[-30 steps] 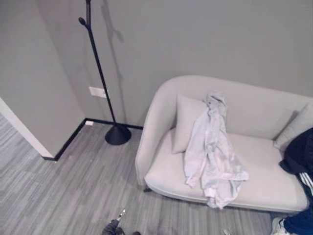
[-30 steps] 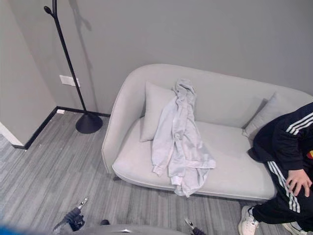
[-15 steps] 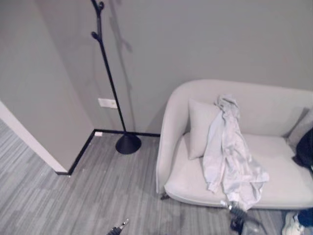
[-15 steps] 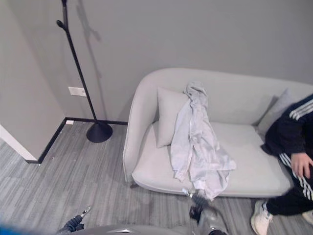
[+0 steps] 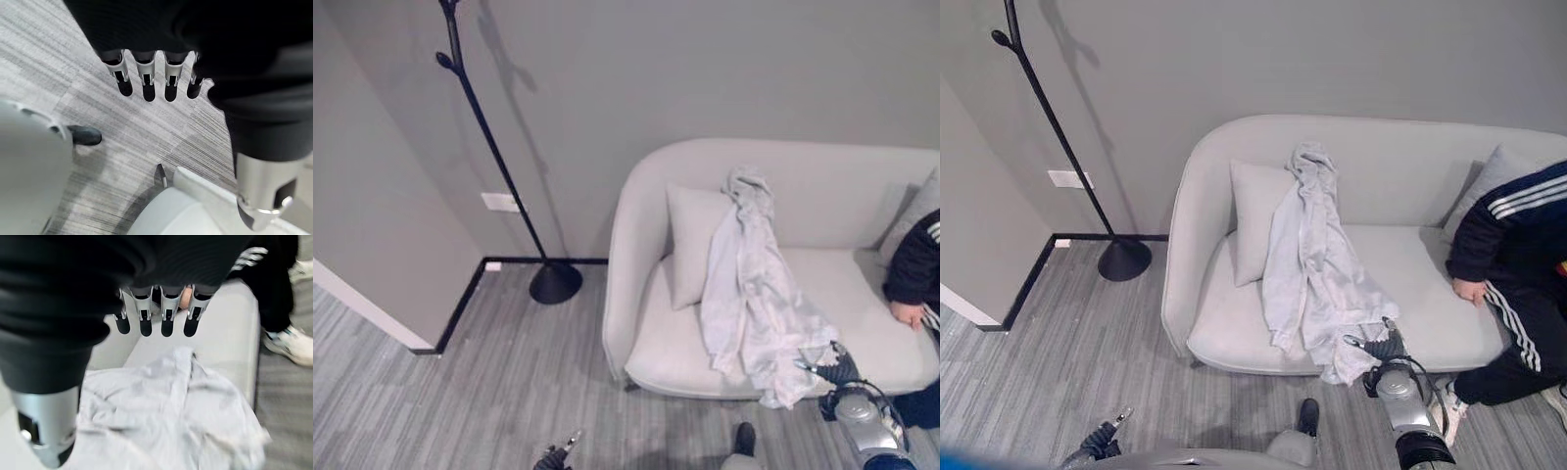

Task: Hang the clothes on the sofa on the clothes rack.

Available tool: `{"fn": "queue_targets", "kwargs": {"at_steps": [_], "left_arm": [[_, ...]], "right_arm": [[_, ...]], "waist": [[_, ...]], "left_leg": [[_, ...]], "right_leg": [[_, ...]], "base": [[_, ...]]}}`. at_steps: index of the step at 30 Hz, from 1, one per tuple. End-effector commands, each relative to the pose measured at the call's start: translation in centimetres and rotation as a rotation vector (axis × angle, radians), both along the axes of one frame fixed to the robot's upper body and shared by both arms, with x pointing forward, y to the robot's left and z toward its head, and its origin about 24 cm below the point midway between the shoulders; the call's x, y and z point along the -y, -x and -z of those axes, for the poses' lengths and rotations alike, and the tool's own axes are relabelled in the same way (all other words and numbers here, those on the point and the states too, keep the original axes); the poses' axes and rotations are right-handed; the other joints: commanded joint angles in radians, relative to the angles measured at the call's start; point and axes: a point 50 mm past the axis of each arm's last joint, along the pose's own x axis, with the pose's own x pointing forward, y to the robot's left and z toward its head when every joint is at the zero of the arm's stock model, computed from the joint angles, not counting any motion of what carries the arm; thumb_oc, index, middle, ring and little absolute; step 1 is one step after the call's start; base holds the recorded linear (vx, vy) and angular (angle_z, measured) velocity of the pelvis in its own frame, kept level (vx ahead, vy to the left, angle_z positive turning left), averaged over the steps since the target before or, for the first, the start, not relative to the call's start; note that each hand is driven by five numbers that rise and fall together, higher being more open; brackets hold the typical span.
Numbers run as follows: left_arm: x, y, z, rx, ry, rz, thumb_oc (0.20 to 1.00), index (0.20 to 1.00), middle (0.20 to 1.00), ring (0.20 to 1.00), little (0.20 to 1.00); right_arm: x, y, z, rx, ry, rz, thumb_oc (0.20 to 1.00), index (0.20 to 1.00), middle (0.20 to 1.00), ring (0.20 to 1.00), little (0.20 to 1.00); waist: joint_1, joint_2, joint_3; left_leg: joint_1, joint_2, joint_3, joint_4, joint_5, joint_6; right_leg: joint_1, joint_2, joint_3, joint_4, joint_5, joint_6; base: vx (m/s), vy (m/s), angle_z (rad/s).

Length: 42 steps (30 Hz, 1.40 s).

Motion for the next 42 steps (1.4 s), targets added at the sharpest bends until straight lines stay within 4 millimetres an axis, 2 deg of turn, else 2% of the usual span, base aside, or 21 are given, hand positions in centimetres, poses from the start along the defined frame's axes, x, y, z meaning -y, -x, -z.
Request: {"fn": "queue_targets", "kwargs": {"at_steps": [1,2,6,7,8,9,12,13,15,17,19,20,22,25,27,28,29,31,35,36,42], "left_arm": [[0.7,-1.9,-0.3,0.044,-0.012,0.085,1.0,1.0,1.0,1.0,1.0],[1.7,-1.8,-0.1,0.034,0.0,0.155,1.0,1.0,1.0,1.0,1.0],[2.7,-2.7,-0.2,0.057,0.002,0.23,1.0,1.0,1.0,1.0,1.0],[3.1,-3.7,-0.4,0.087,-0.006,0.257,1.0,1.0,1.0,1.0,1.0],[3.1,-3.7,-0.4,0.087,-0.006,0.256,1.0,1.0,1.0,1.0,1.0],[3.3,-5.0,-0.9,0.132,-0.022,0.281,1.0,1.0,1.0,1.0,1.0],[3.7,-6.8,-1.6,0.196,-0.048,0.318,1.0,1.0,1.0,1.0,1.0],[4.1,-8.2,-2.2,0.248,-0.06,0.34,1.0,1.0,1.0,1.0,1.0],[4.2,-8.7,-2.5,0.267,-0.068,0.345,1.0,1.0,1.0,1.0,1.0],[4.7,-10.3,-3.5,0.339,-0.094,0.389,1.0,1.0,1.0,1.0,1.0],[4.9,-10.7,-3.7,0.358,-0.095,0.396,1.0,1.0,1.0,1.0,1.0],[5.2,-11.9,-4.6,0.413,-0.099,0.411,1.0,1.0,1.0,1.0,1.0],[5.4,-12.4,-4.9,0.44,-0.103,0.418,1.0,1.0,1.0,1.0,1.0],[6.1,-14.4,-7.0,0.576,-0.107,0.419,1.0,1.0,1.0,1.0,1.0],[6.5,-14.9,-7.6,0.608,-0.105,0.422,1.0,1.0,1.0,1.0,1.0],[6.8,-15.5,-8.2,0.643,-0.098,0.424,1.0,1.0,1.0,1.0,1.0],[6.9,-15.7,-8.5,0.659,-0.095,0.423,1.0,1.0,1.0,1.0,1.0],[7.1,-15.8,-8.6,0.665,-0.089,0.421,1.0,1.0,1.0,1.0,1.0],[7.4,-16.1,-9.1,0.684,-0.077,0.405,1.0,1.0,1.0,1.0,1.0],[7.4,-16.2,-9.3,0.695,-0.079,0.405,1.0,1.0,1.0,1.0,1.0],[8.2,-16.2,-9.2,0.675,-0.082,0.44,1.0,1.0,1.0,1.0,1.0]], "right_arm": [[2.0,-3.9,-4.3,0.148,0.142,-0.067,1.0,1.0,1.0,1.0,1.0],[2.5,-4.1,-4.7,0.158,0.167,-0.068,1.0,1.0,1.0,1.0,1.0],[3.0,-5.1,-5.3,0.181,0.203,-0.047,1.0,1.0,1.0,1.0,1.0],[3.3,-6.6,-6.2,0.223,0.202,-0.013,1.0,1.0,1.0,1.0,1.0],[3.3,-6.6,-6.3,0.223,0.202,-0.013,1.0,1.0,1.0,1.0,1.0],[3.4,-8.3,-7.3,0.26,0.2,0.022,1.0,1.0,1.0,1.0,1.0],[2.7,-11.0,-9.4,0.363,0.147,0.084,1.0,1.0,1.0,1.0,1.0],[2.8,-12.4,-10.9,0.425,0.122,0.155,1.0,1.0,1.0,1.0,1.0],[2.9,-12.9,-11.5,0.437,0.119,0.176,1.0,1.0,1.0,1.0,1.0],[2.9,-14.4,-13.7,0.516,0.076,0.234,1.0,1.0,1.0,1.0,1.0],[2.9,-14.7,-14.2,0.531,0.066,0.24,1.0,1.0,1.0,1.0,1.0],[3.0,-15.3,-15.3,0.555,0.062,0.257,1.0,1.0,1.0,1.0,1.0],[3.3,-15.5,-15.8,0.559,0.075,0.263,1.0,1.0,1.0,1.0,1.0],[4.1,-15.9,-17.7,0.575,0.163,0.28,1.0,1.0,1.0,1.0,1.0],[4.4,-16.2,-18.6,0.581,0.166,0.298,1.0,1.0,1.0,1.0,1.0],[4.3,-16.3,-18.5,0.548,0.174,0.276,1.0,1.0,1.0,1.0,1.0],[4.1,-16.4,-18.1,0.517,0.189,0.249,1.0,1.0,1.0,1.0,1.0],[3.9,-16.4,-18.0,0.496,0.198,0.231,1.0,1.0,1.0,1.0,1.0],[2.1,-16.4,-15.0,0.21,0.352,0.047,1.0,1.0,1.0,1.0,1.0],[1.9,-16.2,-14.4,0.161,0.382,0.027,0.2,0.2,0.2,0.2,0.2],[0.7,-14.7,-10.8,0.037,0.345,0.021,0.2,0.2,0.2,0.2,0.2]], "waist": [[-0.013,0.064,-0.007],[-0.014,0.084,-0.014],[-0.015,0.115,-0.006],[-0.01,0.136,0.015],[-0.01,0.136,0.014],[0.001,0.156,0.047],[0.019,0.182,0.095],[0.033,0.2,0.128],[0.04,0.209,0.138],[0.058,0.24,0.175],[0.06,0.246,0.181],[0.07,0.265,0.202],[0.074,0.275,0.207],[0.093,0.312,0.235],[0.102,0.325,0.244],[0.109,0.338,0.252],[0.113,0.345,0.254],[0.113,0.347,0.256],[0.119,0.362,0.27],[0.12,0.366,0.271],[0.115,0.377,0.271]], "left_leg": [[0.033,0.144,-0.071,0.059,-0.12,-0.046],[0.028,0.18,-0.089,0.051,-0.107,-0.058],[-0.017,0.228,-0.118,0.048,-0.08,-0.081],[-0.059,0.245,-0.131,0.049,-0.065,-0.09],[-0.061,0.244,-0.132,0.05,-0.065,-0.09],[-0.102,0.249,-0.138,0.05,-0.048,-0.095],[-0.171,0.248,-0.147,0.055,-0.028,-0.102],[-0.212,0.246,-0.157,0.059,-0.015,-0.106],[-0.228,0.249,-0.16,0.062,-0.012,-0.11],[-0.286,0.249,-0.179,0.056,0.011,-0.116],[-0.299,0.247,-0.181,0.054,0.014,-0.116],[-0.333,0.245,-0.192,0.05,0.025,-0.118],[-0.35,0.243,-0.198,0.045,0.031,-0.119],[-0.414,0.232,-0.219,0.02,0.057,-0.124],[-0.435,0.23,-0.225,0.003,0.069,-0.125],[-0.458,0.227,-0.231,-0.015,0.082,-0.127],[-0.457,0.229,-0.235,-0.027,0.071,-0.131],[-0.469,0.227,-0.237,-0.029,0.073,-0.132],[-0.528,0.221,-0.254,-0.033,0.08,-0.135],[-0.537,0.22,-0.258,-0.033,0.079,-0.134],[-0.56,0.206,-0.276,-0.033,0.075,-0.132]], "right_leg": [[-0.112,0.045,-0.008,0.132,-0.048,-0.028],[-0.111,0.068,-0.038,0.15,-0.08,-0.046],[-0.141,0.097,-0.067,0.181,-0.118,-0.065],[-0.187,0.098,-0.074,0.207,-0.13,-0.073],[-0.188,0.098,-0.074,0.208,-0.13,-0.073],[-0.244,0.092,-0.07,0.238,-0.133,-0.076],[-0.326,0.083,-0.059,0.282,-0.138,-0.081],[-0.364,0.074,-0.057,0.296,-0.138,-0.082],[-0.379,0.071,-0.059,0.307,-0.144,-0.083],[-0.437,0.058,-0.067,0.336,-0.152,-0.082],[-0.453,0.053,-0.069,0.345,-0.155,-0.082],[-0.488,0.044,-0.072,0.368,-0.161,-0.081],[-0.51,0.036,-0.075,0.381,-0.163,-0.079],[-0.603,0.012,-0.078,0.442,-0.178,-0.073],[-0.638,0.005,-0.08,0.468,-0.188,-0.07],[-0.688,-0.004,-0.073,0.502,-0.197,-0.067],[-0.704,-0.004,-0.063,0.53,-0.229,-0.052],[-0.72,-0.008,-0.061,0.545,-0.235,-0.052],[-0.823,-0.02,-0.05,0.623,-0.25,-0.053],[-0.835,-0.022,-0.049,0.632,-0.253,-0.054],[-0.881,-0.038,-0.045,0.688,-0.267,-0.05]], "base": [[0.17,-0.19,0.49],[0.12,-0.149,0.34],[0.08,-0.177,0.34],[-0.04,-0.098,0.24],[-0.11,-0.083,0.17],[-0.1,-0.041,0.16],[-0.13,-0.019,-0.03],[-0.09,-0.039,0.19],[-0.03,-0.029,0.3],[-0.02,-0.026,0.16],[-0.02,-0.015,0.09],[-0.02,-0.022,0.26],[-0.02,-0.015,0.23],[-0.03,-0.002,0.27],[-0.01,-0.014,0.27],[0.05,-0.019,0.22],[0.06,-0.023,0.18],[0.03,-0.021,0.18],[-0.02,-0.035,0.14],[-0.01,-0.017,0.29],[0.01,-0.006,0.11]]}}
